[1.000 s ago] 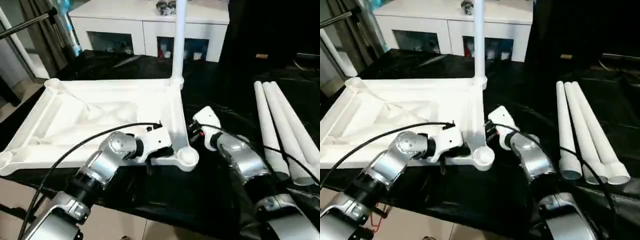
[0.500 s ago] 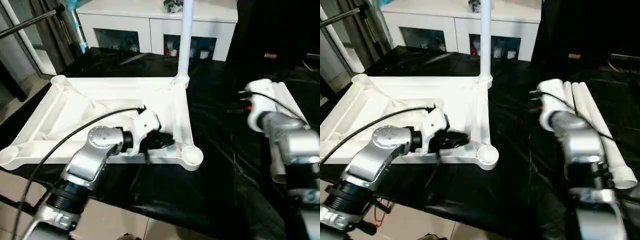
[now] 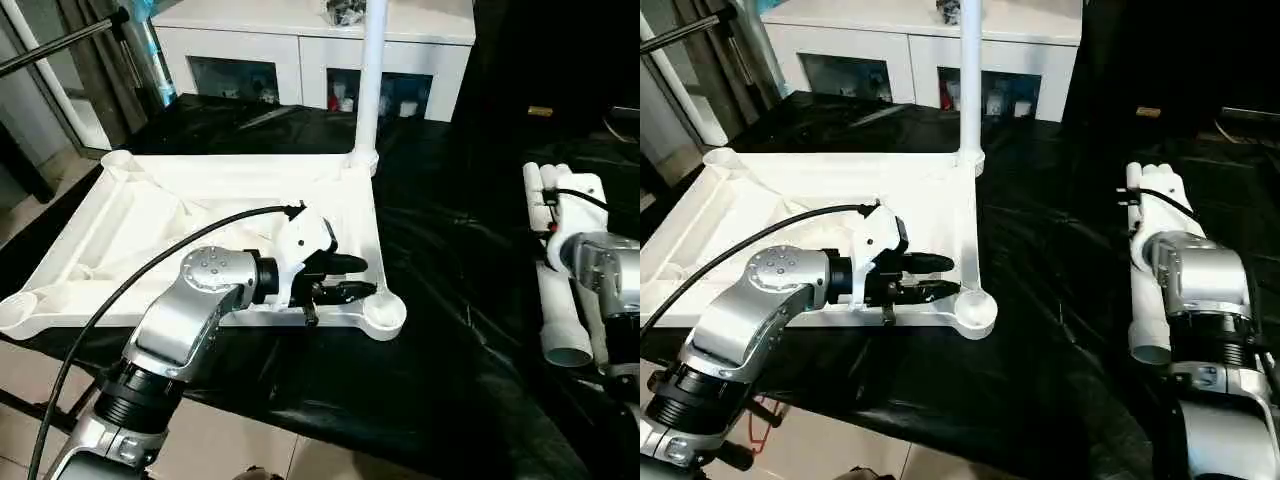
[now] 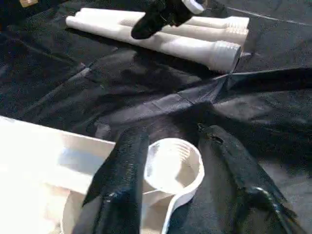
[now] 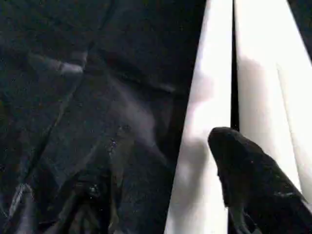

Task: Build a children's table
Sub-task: Rotate table base, then pick table leg

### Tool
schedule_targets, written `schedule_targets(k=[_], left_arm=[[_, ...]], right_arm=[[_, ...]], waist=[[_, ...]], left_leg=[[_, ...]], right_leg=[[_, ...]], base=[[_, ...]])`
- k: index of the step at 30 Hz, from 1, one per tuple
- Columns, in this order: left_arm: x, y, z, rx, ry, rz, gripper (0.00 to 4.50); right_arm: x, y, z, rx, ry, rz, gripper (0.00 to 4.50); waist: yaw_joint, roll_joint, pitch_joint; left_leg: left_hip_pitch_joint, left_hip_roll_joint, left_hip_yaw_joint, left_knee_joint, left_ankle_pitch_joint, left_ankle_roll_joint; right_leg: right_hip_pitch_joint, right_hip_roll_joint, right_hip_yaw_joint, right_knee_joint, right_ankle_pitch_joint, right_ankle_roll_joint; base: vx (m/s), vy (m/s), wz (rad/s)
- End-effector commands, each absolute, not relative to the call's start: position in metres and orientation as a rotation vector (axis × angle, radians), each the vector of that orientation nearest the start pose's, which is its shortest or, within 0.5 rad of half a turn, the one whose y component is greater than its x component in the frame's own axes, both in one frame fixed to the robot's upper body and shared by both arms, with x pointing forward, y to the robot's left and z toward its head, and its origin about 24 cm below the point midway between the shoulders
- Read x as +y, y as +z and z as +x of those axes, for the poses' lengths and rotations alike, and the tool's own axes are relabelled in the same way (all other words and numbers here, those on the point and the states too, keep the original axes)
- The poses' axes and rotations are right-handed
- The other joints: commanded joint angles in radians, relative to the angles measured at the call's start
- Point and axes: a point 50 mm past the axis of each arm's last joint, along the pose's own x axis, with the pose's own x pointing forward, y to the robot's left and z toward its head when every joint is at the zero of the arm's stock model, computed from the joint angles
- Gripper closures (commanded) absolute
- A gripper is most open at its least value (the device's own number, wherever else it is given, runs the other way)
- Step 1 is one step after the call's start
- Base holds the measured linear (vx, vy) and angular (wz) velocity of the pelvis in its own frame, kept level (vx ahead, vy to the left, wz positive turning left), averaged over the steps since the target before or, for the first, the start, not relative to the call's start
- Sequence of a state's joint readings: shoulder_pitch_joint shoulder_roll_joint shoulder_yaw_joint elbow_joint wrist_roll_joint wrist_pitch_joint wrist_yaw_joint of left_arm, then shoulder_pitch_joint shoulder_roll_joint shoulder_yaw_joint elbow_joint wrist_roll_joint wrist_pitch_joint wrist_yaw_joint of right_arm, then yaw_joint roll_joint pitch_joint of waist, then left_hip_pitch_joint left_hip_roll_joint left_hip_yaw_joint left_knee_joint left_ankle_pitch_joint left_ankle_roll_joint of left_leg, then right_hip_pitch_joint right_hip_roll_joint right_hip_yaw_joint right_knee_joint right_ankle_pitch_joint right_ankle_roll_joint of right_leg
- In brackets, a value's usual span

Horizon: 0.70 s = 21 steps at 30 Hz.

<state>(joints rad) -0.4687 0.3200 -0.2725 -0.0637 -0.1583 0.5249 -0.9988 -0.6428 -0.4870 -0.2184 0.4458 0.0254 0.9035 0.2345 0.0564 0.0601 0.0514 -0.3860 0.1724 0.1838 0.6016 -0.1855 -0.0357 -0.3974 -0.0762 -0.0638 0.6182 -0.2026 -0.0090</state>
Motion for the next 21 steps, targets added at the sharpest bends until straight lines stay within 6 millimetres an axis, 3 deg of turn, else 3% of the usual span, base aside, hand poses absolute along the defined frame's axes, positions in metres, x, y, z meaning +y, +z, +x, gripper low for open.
schedule_targets(k=[1, 6, 21], left_arm=[[0.085, 0.115, 0.282, 0.226, -1.293, 0.261, 2.18], [0.087, 0.113, 0.284, 0.24, -1.262, 0.306, 1.85], [0.092, 0.11, 0.282, 0.279, -1.275, 0.321, 1.85]], right_arm=[[-0.287, 0.103, 0.335, 0.649, -0.178, -0.099, 1.27], [-0.293, 0.1, 0.332, 0.683, -0.201, -0.115, 0.97], [-0.286, 0.081, 0.323, 0.832, -0.122, -0.019, 0.97]], waist=[[0.002, -0.015, -0.071], [0.003, -0.015, -0.072], [0.006, -0.015, -0.07]], left_leg=[[0.017, 0.045, -0.015, -0.053, -0.066, 0.049], [0.017, 0.043, -0.015, -0.052, -0.067, 0.048], [0.016, 0.043, -0.015, -0.051, -0.098, 0.028]], right_leg=[[0.06, -0.06, 0.045, -0.063, -0.046, -0.261], [0.06, -0.059, 0.045, -0.064, -0.053, -0.259], [0.058, -0.059, 0.044, -0.065, -0.105, -0.25]], base=[[0.0, 0.0, 0.0], [0.0, 0.0, 0.0], [0.0, 0.0, 0.0]])
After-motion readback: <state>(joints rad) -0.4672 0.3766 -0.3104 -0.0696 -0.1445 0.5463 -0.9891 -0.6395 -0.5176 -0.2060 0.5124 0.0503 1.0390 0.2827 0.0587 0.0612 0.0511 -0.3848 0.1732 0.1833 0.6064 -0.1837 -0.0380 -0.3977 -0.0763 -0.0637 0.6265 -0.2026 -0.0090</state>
